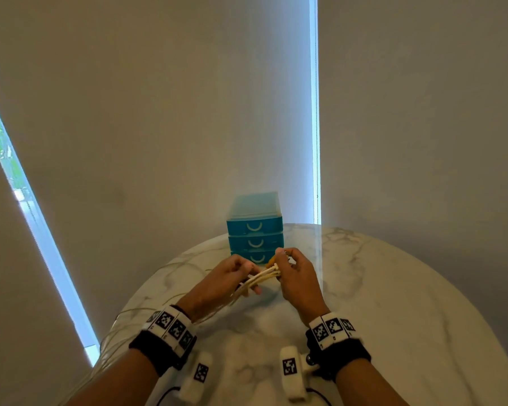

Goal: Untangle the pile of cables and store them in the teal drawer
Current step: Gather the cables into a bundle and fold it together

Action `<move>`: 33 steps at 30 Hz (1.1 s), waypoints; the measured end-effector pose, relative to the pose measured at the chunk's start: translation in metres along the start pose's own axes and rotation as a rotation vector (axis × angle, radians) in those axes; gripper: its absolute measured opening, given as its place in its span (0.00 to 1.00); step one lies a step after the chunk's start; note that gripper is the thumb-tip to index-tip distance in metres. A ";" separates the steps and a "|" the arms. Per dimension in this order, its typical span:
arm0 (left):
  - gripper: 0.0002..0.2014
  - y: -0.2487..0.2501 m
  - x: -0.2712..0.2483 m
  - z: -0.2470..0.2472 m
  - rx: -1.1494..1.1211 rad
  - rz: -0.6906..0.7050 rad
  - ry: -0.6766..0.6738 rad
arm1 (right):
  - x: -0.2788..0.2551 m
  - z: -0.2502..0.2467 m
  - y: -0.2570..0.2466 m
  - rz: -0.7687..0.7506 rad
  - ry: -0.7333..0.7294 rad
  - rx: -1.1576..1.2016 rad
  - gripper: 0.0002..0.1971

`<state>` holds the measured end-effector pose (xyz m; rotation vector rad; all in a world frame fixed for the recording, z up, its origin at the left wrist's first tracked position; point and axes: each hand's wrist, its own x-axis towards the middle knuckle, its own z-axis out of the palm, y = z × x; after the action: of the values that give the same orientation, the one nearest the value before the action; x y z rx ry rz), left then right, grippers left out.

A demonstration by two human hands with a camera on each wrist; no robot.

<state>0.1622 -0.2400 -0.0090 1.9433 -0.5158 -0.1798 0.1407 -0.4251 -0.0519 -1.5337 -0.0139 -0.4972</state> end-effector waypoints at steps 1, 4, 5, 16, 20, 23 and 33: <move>0.15 0.000 0.001 -0.003 -0.011 0.029 0.026 | 0.000 0.001 0.001 -0.011 -0.010 -0.014 0.13; 0.15 0.007 0.003 -0.012 -0.058 0.091 0.091 | -0.002 0.008 0.003 -0.029 -0.050 -0.032 0.10; 0.13 0.011 0.003 -0.012 -0.098 0.090 0.106 | -0.002 0.010 0.002 -0.035 -0.057 -0.028 0.09; 0.15 0.008 0.010 0.021 -0.551 -0.111 0.121 | -0.012 0.020 -0.004 -0.074 -0.065 0.042 0.11; 0.15 0.025 0.016 0.029 -0.411 -0.124 0.102 | -0.007 0.014 0.000 -0.051 -0.018 0.025 0.12; 0.17 0.040 0.024 0.031 -0.221 -0.119 0.075 | -0.001 0.009 0.001 -0.034 0.040 0.003 0.14; 0.47 0.047 0.047 0.062 -0.240 -0.421 -0.024 | 0.005 -0.001 0.003 0.026 0.080 -0.036 0.13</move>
<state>0.1694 -0.3278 0.0125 1.7933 -0.0864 -0.5098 0.1453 -0.4278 -0.0530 -1.5464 0.0768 -0.5404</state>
